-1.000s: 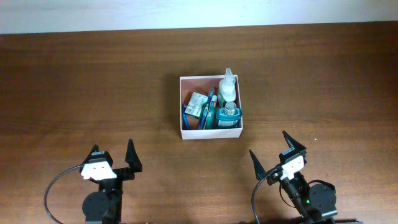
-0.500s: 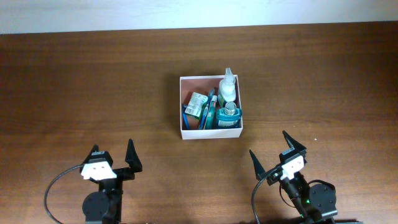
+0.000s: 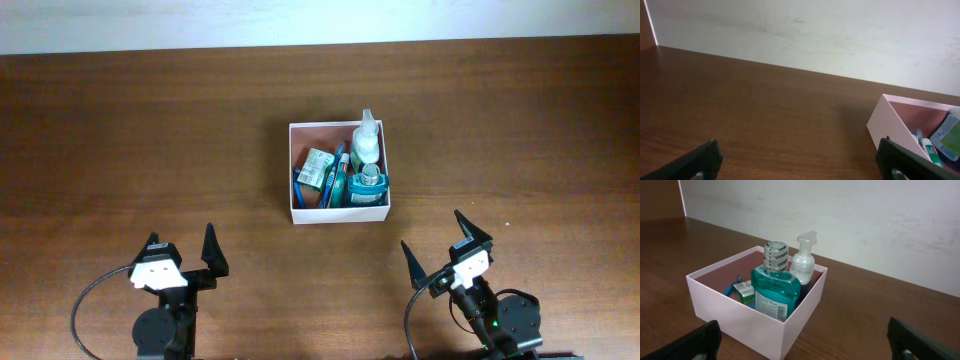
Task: Pack container
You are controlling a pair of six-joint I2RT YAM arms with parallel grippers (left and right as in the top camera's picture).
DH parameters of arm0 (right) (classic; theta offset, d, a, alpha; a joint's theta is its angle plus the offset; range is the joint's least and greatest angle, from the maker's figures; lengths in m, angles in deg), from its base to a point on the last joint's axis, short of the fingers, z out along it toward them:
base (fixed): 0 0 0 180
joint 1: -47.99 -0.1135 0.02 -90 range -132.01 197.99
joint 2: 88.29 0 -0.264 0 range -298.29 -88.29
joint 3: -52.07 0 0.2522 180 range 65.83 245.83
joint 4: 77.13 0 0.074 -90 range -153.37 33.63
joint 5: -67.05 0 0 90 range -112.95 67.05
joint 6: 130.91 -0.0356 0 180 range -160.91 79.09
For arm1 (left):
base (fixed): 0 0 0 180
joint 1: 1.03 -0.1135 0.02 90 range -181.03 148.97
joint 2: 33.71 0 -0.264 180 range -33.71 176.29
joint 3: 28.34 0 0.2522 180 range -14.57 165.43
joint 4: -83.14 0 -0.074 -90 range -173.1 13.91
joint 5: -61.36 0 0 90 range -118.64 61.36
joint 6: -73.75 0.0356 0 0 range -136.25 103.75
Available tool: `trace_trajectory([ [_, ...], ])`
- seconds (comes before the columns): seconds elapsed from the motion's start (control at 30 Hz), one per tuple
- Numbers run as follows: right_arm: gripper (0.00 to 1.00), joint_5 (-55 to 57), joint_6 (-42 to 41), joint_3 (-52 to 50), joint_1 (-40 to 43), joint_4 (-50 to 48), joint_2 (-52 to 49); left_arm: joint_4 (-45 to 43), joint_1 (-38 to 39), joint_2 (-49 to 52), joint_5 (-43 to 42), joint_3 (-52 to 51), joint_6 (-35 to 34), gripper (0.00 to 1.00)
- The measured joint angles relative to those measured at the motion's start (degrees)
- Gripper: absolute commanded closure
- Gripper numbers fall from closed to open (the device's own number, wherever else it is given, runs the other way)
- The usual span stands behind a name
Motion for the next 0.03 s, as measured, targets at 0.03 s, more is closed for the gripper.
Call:
trace_trajectory([
  [0.03, 0.01, 0.0, 0.0, 0.0, 0.0, 0.0, 0.0, 0.0, 0.0, 0.0, 0.0, 0.0, 0.0, 0.01],
])
